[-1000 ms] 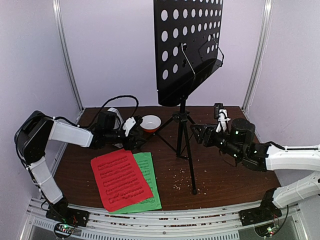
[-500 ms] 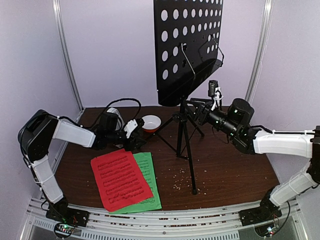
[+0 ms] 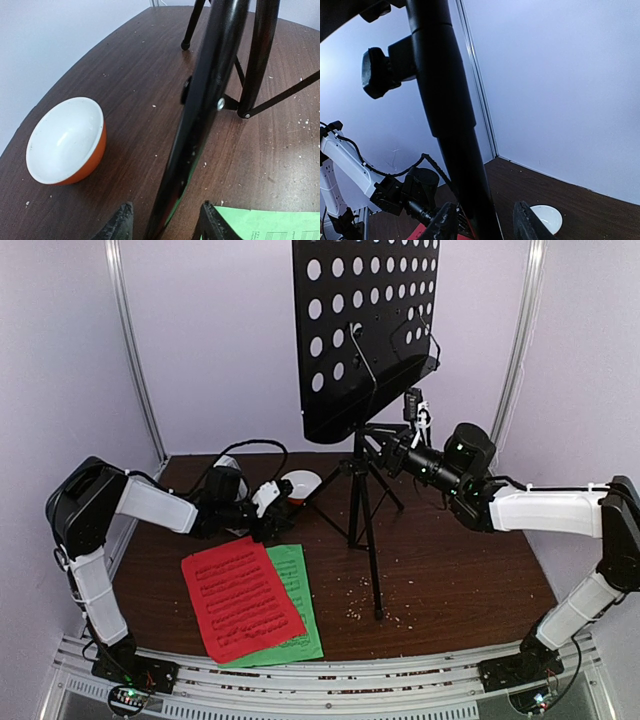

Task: Pack up the instrument practice props

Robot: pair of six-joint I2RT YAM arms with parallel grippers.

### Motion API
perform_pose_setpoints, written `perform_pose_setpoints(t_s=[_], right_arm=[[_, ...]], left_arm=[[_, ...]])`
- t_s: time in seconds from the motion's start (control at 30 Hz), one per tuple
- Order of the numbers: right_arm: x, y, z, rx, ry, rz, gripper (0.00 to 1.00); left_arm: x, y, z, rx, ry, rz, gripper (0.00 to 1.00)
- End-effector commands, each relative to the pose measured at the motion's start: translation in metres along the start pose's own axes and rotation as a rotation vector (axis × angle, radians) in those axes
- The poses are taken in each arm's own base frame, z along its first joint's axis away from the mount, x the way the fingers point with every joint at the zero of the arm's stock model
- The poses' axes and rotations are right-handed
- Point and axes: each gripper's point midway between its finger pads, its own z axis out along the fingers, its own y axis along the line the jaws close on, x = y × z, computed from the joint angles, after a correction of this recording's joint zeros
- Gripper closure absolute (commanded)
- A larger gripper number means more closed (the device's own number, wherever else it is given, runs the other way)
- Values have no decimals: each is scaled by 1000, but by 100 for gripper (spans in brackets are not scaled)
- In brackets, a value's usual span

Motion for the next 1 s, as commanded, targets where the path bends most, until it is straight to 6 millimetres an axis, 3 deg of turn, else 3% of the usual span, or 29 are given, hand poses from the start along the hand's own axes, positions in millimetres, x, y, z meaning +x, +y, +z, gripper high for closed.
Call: perform_pose_setpoints(t_s=[0.0,0.47,0.7,0.97], right_arm=[[-32,15,5,-75,-91,-61,60],[-44,23,13,-136,-140,-75,57],[-44,10,11,-78,-195,-52,55],[-37,-6,12,-39,-233,-14,58]], left_arm=[[-21,17,5,-45,-61,69,51],[-20,20,18,-28,-65,79,65],[-19,22,20,-33,-56,75,80],[-12,22,23,-27,-23,78,89]])
